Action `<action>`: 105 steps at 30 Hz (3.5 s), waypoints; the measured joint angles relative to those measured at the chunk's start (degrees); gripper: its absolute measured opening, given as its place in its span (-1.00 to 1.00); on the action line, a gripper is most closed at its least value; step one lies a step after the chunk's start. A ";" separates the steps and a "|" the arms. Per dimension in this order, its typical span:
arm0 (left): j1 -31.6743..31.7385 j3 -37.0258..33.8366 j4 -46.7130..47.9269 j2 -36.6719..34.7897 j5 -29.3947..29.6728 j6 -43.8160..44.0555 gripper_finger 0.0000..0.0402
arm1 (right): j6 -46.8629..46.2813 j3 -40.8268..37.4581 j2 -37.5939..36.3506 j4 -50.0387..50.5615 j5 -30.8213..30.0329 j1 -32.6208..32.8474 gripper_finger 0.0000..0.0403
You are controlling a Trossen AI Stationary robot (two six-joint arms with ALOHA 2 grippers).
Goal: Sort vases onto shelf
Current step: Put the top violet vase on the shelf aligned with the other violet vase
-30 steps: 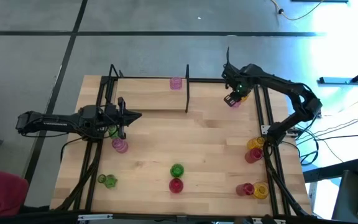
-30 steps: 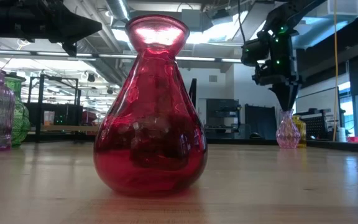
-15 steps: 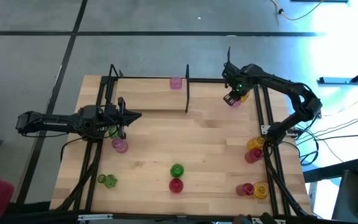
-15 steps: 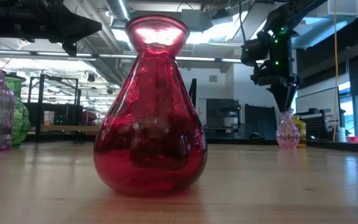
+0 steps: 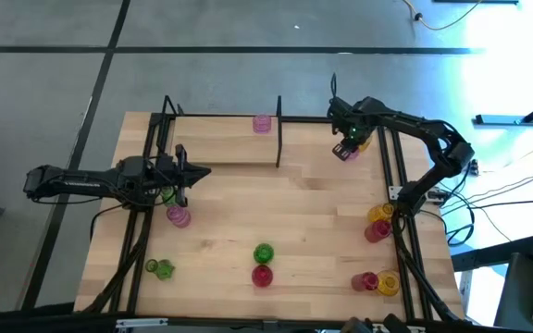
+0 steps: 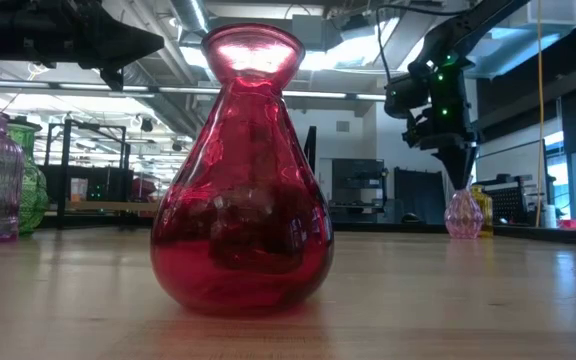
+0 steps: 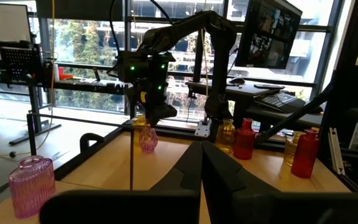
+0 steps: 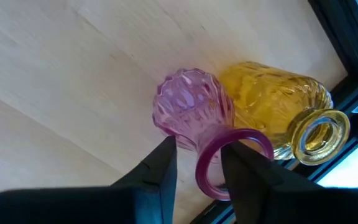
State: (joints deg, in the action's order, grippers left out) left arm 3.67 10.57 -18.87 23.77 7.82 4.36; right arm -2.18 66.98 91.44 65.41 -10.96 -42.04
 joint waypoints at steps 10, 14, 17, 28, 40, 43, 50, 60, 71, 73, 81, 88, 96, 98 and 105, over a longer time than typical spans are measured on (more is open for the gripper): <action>0.01 0.00 -0.02 0.00 0.01 0.00 -1.00 | 3.98 0.44 -0.04 -0.49 -1.53 1.14 -0.95; -0.01 0.00 -0.02 0.00 0.01 0.00 -1.00 | 3.99 2.21 -0.04 -0.46 -1.40 4.07 -0.92; 0.00 0.00 -0.04 0.00 0.01 -0.01 -1.00 | 3.99 3.78 -0.04 0.28 -1.19 7.03 -0.97; 0.00 0.00 -0.04 0.00 0.01 -0.02 -1.00 | 4.38 9.31 -0.04 0.64 2.12 23.55 -0.98; 0.01 0.00 -0.04 0.00 -0.01 -0.02 -1.00 | 7.48 11.98 -0.04 -2.86 5.64 41.60 -0.98; 0.01 0.00 -0.04 0.00 -0.01 -0.02 -1.00 | 8.66 11.98 -0.04 -6.24 5.68 44.51 -0.97; 0.01 0.00 -0.04 0.00 -0.01 -0.02 -1.00 | 10.66 12.79 -0.04 -12.05 5.65 48.29 -0.98; -0.01 0.00 -0.11 0.17 -0.01 -0.02 -1.00 | 13.22 23.87 5.63 -10.55 6.06 48.94 -0.98; -0.01 0.00 -0.14 0.22 -0.01 -0.02 -1.00 | 19.00 46.07 17.75 -2.04 0.69 48.78 -0.97; 0.00 -0.01 -0.17 0.22 0.01 -0.02 -1.00 | 21.16 49.25 19.38 -1.70 -2.89 48.64 -0.97; 0.01 0.00 -0.13 0.22 0.02 -0.02 -1.00 | 26.83 56.73 23.86 -1.87 -9.00 42.00 -0.98; -0.01 0.00 -0.15 0.24 0.16 -0.02 -1.00 | 28.38 59.63 27.57 -2.61 -9.05 33.82 -0.98; -0.01 0.00 -0.11 0.22 0.19 -0.02 -1.00 | 27.84 62.58 31.98 0.28 -5.28 27.55 -0.98; -0.01 0.00 -0.11 0.22 0.19 -0.27 -1.00 | 27.59 62.58 32.99 -0.03 -3.54 26.85 -0.98; -0.01 -0.01 -0.07 0.22 0.19 -0.44 -1.00 | 27.76 62.57 35.39 0.23 -2.86 25.71 -0.98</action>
State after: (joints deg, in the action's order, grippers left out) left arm 3.66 10.56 -18.94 23.99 8.01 3.92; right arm 25.58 129.55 126.82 65.64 -13.82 -16.33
